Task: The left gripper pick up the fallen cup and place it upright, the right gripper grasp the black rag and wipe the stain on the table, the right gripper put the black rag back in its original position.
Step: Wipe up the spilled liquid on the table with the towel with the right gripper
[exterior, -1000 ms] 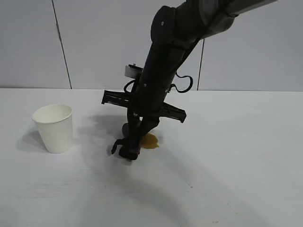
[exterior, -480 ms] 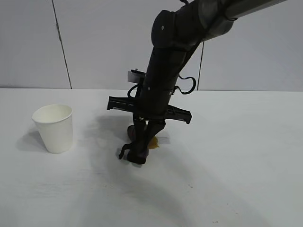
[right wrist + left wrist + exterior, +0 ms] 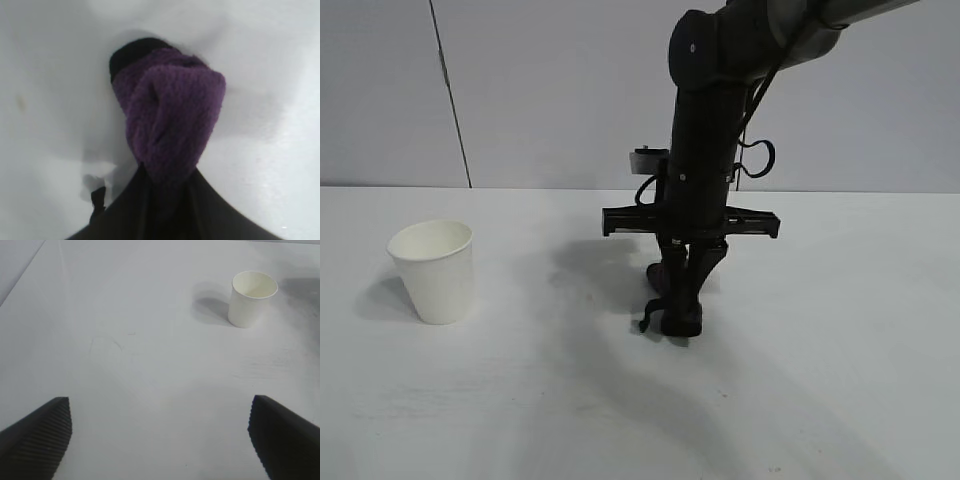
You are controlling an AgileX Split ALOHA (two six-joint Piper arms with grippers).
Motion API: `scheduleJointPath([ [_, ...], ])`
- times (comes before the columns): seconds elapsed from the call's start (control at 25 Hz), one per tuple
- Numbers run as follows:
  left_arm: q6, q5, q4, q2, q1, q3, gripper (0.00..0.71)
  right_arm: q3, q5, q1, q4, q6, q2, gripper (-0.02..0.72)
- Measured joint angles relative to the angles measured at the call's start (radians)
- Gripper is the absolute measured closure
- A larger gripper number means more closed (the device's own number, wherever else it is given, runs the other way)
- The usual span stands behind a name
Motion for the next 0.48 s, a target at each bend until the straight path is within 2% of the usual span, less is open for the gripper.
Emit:
scheduleJointPath([
  [0.08, 0.0, 0.0, 0.0, 0.0, 0.0, 0.0, 0.022, -0.019, 0.006, -0.003, -0.026, 0.006, 0.0, 0.611],
  [0.16, 0.0, 0.0, 0.0, 0.0, 0.0, 0.0, 0.022, -0.03, 0.003, -0.003, -0.019, 0.011, 0.0, 0.611],
  [0.32, 0.0, 0.0, 0.0, 0.0, 0.0, 0.0, 0.022, -0.032, -0.012, -0.003, 0.05, 0.017, 0.0, 0.611],
  [0.48, 0.0, 0.0, 0.0, 0.0, 0.0, 0.0, 0.022, -0.034, -0.076, 0.012, 0.144, 0.017, 0.012, 0.611],
])
